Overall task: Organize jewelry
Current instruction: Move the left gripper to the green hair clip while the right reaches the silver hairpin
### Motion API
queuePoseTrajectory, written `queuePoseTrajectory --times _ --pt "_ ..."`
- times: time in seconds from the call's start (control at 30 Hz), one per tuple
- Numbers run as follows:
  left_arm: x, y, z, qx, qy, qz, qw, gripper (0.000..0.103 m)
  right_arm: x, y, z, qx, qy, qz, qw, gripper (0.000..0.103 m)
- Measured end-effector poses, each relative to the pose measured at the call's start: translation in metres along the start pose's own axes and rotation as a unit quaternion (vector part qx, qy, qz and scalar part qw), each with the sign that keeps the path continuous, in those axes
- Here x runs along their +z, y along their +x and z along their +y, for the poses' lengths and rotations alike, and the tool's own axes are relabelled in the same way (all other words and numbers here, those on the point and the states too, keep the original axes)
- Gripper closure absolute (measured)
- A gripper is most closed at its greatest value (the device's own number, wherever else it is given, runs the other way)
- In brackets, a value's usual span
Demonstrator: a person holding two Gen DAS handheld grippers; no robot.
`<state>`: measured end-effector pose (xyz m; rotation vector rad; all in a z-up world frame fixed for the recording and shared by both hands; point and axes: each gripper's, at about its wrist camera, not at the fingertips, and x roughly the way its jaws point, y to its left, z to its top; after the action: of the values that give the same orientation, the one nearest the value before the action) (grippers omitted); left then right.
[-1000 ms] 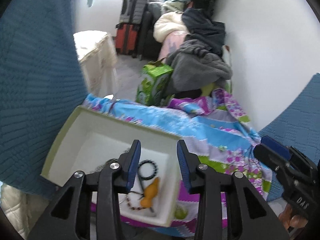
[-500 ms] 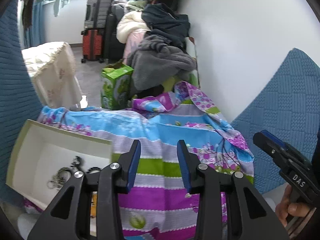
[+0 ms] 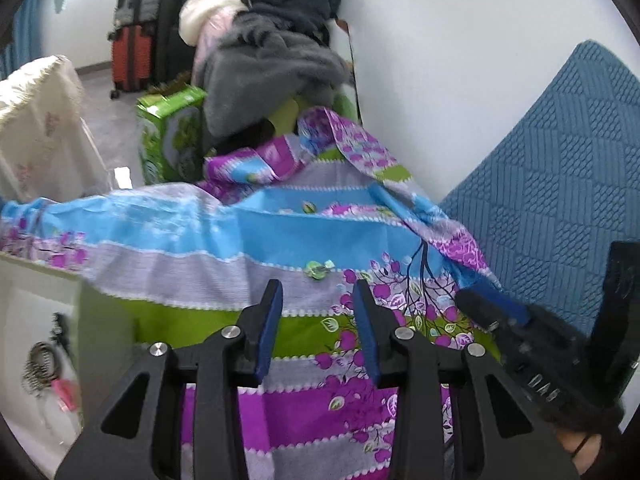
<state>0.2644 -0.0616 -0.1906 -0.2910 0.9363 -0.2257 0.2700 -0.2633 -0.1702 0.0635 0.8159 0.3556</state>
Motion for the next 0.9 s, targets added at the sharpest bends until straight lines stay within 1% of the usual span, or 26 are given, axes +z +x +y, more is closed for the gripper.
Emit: queuePoseTrajectory --times 0.17,0.27,0.4,0.53,0.67,0.73,0.83,0.87,0.9 --pt "0.005 0.044 0.000 -0.016 0.001 0.032 0.9994 0.070 -0.020 0.047 -0.011 0.002 0.013 0.043 0.999 0.074" --pt "0.007 0.070 0.003 -0.023 -0.005 0.049 0.9985 0.072 -0.028 0.071 -0.017 -0.005 0.021 0.058 0.998 0.075" --pt "0.011 0.096 0.009 -0.020 -0.006 0.066 0.9976 0.074 -0.035 0.097 -0.027 -0.008 0.039 0.072 0.997 0.075" --pt "0.012 0.119 0.016 -0.021 -0.012 0.081 0.9964 0.074 -0.038 0.114 -0.028 -0.012 0.040 0.078 0.996 0.075" --pt "0.012 0.133 0.018 -0.019 -0.006 0.088 0.9959 0.074 -0.040 0.125 -0.027 -0.015 0.034 0.085 0.996 0.075" --pt "0.013 0.138 0.019 -0.018 -0.007 0.092 0.9956 0.074 -0.039 0.126 -0.024 -0.019 0.024 0.081 0.996 0.076" --pt "0.010 0.145 0.020 -0.018 -0.007 0.095 0.9953 0.075 -0.039 0.129 -0.020 -0.039 0.008 0.082 0.996 0.082" --pt "0.009 0.146 0.020 -0.016 -0.005 0.095 0.9953 0.076 -0.039 0.129 -0.019 -0.046 0.002 0.083 0.995 0.086" --pt "0.008 0.147 0.019 -0.015 -0.003 0.094 0.9955 0.081 -0.039 0.130 -0.018 -0.053 -0.003 0.085 0.995 0.087"
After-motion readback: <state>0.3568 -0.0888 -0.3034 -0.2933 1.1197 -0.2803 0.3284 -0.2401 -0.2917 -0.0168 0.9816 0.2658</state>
